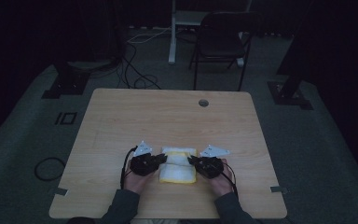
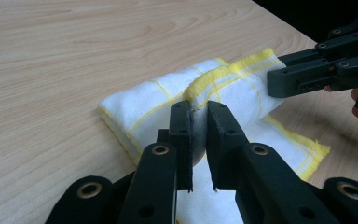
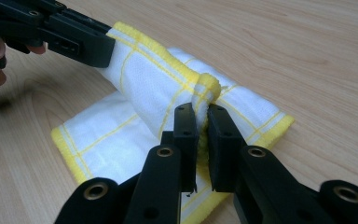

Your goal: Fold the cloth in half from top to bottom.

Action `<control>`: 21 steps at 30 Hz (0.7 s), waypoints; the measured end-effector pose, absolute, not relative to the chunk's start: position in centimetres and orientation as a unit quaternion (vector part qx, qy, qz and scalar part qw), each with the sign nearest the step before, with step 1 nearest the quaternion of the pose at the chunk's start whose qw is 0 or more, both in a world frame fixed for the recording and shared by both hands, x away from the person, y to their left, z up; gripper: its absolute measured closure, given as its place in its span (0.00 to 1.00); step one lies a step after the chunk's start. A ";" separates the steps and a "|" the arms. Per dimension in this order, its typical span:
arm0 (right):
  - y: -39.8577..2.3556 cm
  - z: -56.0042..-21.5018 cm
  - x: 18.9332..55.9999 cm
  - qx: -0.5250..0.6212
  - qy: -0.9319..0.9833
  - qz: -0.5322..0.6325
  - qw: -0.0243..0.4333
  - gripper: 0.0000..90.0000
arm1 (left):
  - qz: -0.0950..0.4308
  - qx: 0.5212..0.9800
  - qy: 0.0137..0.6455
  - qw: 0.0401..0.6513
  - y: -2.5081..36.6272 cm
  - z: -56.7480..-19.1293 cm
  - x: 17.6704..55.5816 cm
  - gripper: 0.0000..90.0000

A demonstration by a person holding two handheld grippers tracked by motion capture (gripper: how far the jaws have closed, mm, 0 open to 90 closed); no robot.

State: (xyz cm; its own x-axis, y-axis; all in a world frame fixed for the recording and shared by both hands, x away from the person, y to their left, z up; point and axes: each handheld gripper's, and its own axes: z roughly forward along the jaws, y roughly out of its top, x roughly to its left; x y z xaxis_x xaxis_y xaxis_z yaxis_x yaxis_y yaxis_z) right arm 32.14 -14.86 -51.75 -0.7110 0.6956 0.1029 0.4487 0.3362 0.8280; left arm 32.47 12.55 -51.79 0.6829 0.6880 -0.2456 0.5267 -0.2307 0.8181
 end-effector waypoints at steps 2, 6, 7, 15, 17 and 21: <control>-14.9 -51.8 32.0 0.358 0.805 0.454 0.134 0.93 | 0.083 0.781 0.389 0.482 12.6 -51.9 32.3 0.91; -14.9 -52.1 31.9 0.360 0.805 0.452 0.133 0.93 | 0.077 0.783 0.391 0.477 12.6 -52.3 32.1 0.90; -14.9 -52.2 31.9 0.360 0.806 0.452 0.133 0.93 | 0.077 0.784 0.391 0.477 12.7 -52.3 32.1 0.89; -14.9 -52.6 31.5 0.363 0.805 0.450 0.131 0.93 | 0.086 0.769 0.396 0.494 13.7 -51.3 32.1 0.81; -14.9 -52.8 31.3 0.363 0.806 0.448 0.130 0.93 | 0.091 0.766 0.397 0.497 13.9 -50.8 32.4 0.81; -14.9 -52.9 31.3 0.362 0.807 0.447 0.130 0.93 | 0.096 0.761 0.401 0.500 13.9 -50.1 33.0 0.82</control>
State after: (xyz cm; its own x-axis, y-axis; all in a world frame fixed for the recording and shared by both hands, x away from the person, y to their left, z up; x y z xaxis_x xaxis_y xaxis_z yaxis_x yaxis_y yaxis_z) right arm 31.26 -14.87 -52.86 -0.7035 0.7015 0.1141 0.4685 0.3370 0.8166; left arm 33.02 13.93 -50.10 0.6593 0.7075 -0.2545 0.5145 -0.1777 0.8389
